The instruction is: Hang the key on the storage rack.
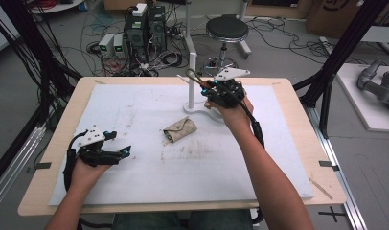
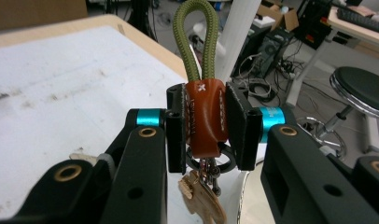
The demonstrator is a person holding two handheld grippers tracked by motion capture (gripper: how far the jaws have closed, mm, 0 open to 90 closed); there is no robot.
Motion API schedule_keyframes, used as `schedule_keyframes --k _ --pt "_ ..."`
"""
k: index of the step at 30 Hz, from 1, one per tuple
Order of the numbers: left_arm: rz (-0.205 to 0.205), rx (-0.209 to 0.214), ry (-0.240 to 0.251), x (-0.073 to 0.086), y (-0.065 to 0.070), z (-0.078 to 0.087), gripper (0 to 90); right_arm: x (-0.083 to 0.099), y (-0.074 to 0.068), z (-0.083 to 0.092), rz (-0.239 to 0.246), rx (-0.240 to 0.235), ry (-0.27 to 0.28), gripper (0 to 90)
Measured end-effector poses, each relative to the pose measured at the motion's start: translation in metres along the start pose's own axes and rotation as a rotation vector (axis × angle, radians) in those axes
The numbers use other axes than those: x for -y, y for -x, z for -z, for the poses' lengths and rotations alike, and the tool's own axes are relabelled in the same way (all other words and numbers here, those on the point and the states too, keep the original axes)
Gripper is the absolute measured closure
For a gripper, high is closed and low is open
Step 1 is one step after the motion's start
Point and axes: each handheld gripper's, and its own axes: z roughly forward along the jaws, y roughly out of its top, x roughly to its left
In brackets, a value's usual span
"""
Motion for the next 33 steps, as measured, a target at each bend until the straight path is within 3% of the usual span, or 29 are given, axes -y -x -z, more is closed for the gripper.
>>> schedule_keyframes --k 12,13,15,18,24,30,33 --pt "0.007 -0.001 -0.003 0.002 -0.002 0.001 17.5 0.003 0.003 -0.009 0.003 0.016 -0.017 69.3" --pt "0.009 0.002 -0.004 0.002 -0.001 0.000 17.5 0.003 0.003 -0.010 0.005 0.018 -0.022 66.8" --pt "0.000 0.006 -0.009 0.002 -0.001 0.000 17.5 0.004 0.003 -0.011 0.007 0.038 -0.034 53.5" --pt "0.002 0.008 -0.008 0.002 0.000 0.000 17.5 0.005 0.004 -0.011 0.004 0.047 -0.035 47.8" --pt "0.001 0.011 -0.004 0.002 -0.001 0.001 17.5 0.009 0.001 -0.001 0.019 0.073 -0.028 39.7" --pt "0.004 0.013 -0.004 0.002 -0.001 0.001 17.5 0.014 0.000 0.018 0.000 0.060 -0.079 31.8" --pt "0.005 0.017 -0.004 0.001 -0.002 0.001 17.5 0.024 -0.004 0.031 0.018 0.076 -0.007 31.7"
